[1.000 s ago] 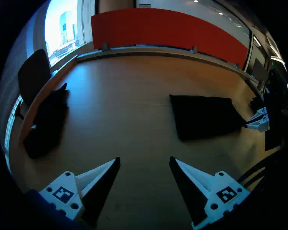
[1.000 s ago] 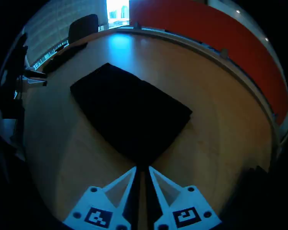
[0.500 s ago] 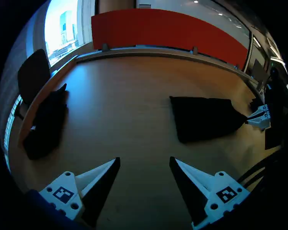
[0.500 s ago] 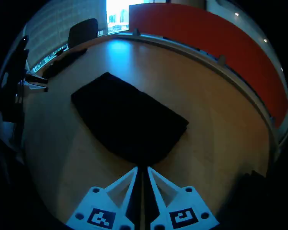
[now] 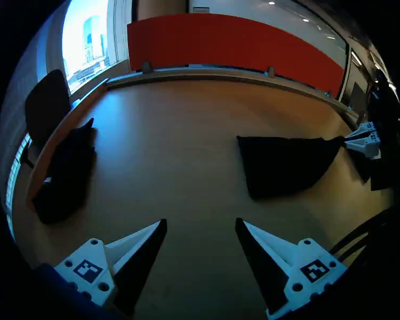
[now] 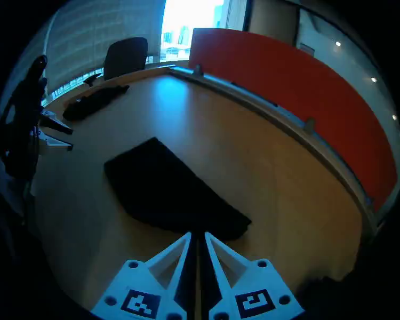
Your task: Fold towel
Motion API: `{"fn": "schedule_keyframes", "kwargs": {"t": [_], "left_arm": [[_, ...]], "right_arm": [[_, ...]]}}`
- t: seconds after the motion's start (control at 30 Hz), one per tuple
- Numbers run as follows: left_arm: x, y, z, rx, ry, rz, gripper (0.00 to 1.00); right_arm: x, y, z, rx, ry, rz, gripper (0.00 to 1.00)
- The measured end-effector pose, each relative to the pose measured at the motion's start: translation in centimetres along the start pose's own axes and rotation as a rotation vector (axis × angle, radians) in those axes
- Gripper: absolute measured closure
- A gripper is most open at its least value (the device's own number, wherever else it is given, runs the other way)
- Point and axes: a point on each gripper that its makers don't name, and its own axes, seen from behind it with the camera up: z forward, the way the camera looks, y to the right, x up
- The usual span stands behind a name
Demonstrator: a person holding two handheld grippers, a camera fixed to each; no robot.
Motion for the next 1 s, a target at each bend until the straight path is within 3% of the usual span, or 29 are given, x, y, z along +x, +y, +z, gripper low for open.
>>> {"fn": "schedule_keyframes", "kwargs": {"t": [0.3,0.6,1.0], "left_arm": [[0.3,-0.2,-0.2,0.000,0.010,-0.004,0.05],[0.3,-0.4,-0.5,-0.001,0.017,-0.010,0.05],[0.1,-1.6,-1.4,0.007,0.034,-0.034,0.05]], "right_arm": [[4.6,-0.3,-0.2,0.009,0.063,-0.044,0.92],[5.9,-0.8,0.3,0.025,0.064,-0.083,0.92],[9.6,-3.2,2.0,0.087,0.079,-0.149,0.92]]}}
